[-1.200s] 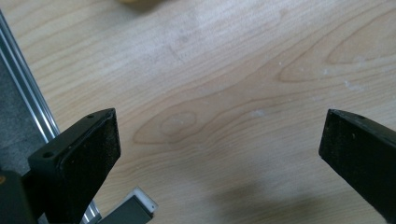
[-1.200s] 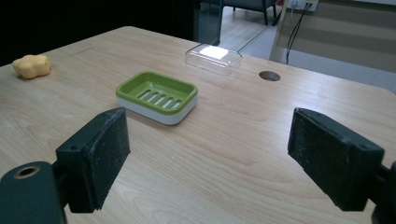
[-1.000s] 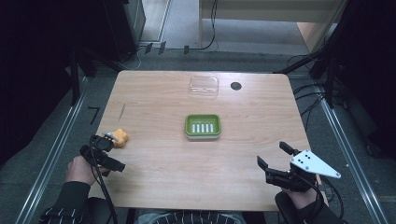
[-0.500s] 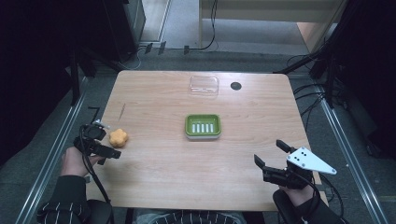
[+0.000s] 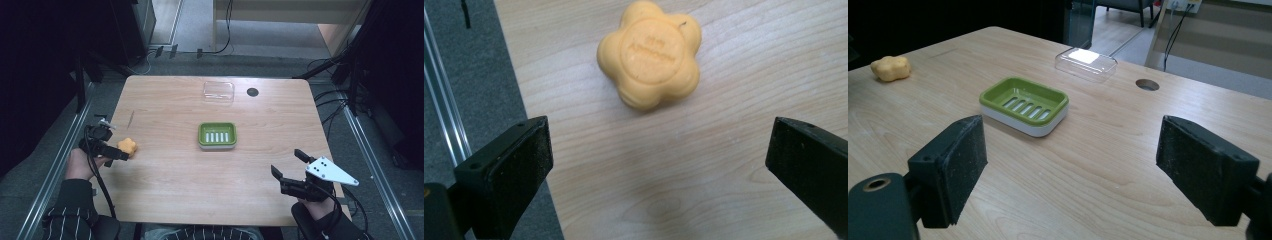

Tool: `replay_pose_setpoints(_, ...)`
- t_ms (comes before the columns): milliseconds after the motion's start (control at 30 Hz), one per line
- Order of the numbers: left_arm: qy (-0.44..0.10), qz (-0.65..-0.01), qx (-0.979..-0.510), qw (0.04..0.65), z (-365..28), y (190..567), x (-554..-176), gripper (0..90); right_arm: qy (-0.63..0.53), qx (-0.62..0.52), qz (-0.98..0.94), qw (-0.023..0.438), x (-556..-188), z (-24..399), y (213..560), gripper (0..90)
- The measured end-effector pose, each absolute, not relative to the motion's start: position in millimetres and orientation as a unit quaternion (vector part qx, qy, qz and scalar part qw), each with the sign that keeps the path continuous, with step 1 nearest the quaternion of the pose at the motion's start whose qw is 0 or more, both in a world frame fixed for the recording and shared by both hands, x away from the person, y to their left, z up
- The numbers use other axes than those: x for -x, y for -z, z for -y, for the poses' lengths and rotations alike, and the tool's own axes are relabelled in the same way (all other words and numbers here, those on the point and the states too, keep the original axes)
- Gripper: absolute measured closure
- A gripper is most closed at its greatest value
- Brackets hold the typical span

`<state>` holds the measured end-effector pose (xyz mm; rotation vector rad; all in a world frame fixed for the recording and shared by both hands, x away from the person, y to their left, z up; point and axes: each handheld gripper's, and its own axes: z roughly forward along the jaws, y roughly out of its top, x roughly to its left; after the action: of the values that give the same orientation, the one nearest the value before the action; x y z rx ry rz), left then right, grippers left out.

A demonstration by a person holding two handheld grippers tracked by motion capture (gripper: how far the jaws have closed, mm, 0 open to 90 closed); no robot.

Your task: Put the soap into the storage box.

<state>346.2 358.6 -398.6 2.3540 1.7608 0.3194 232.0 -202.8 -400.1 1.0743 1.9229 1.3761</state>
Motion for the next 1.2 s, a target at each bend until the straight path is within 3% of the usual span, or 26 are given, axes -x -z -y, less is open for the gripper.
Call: replay_pose_setpoints(1200, -0.087, -0.584, -0.804, 0.066, -341, 418, -400, 0.0, -0.51, -0.398, -0.714, 0.268, -231, 204, 400, 13.5)
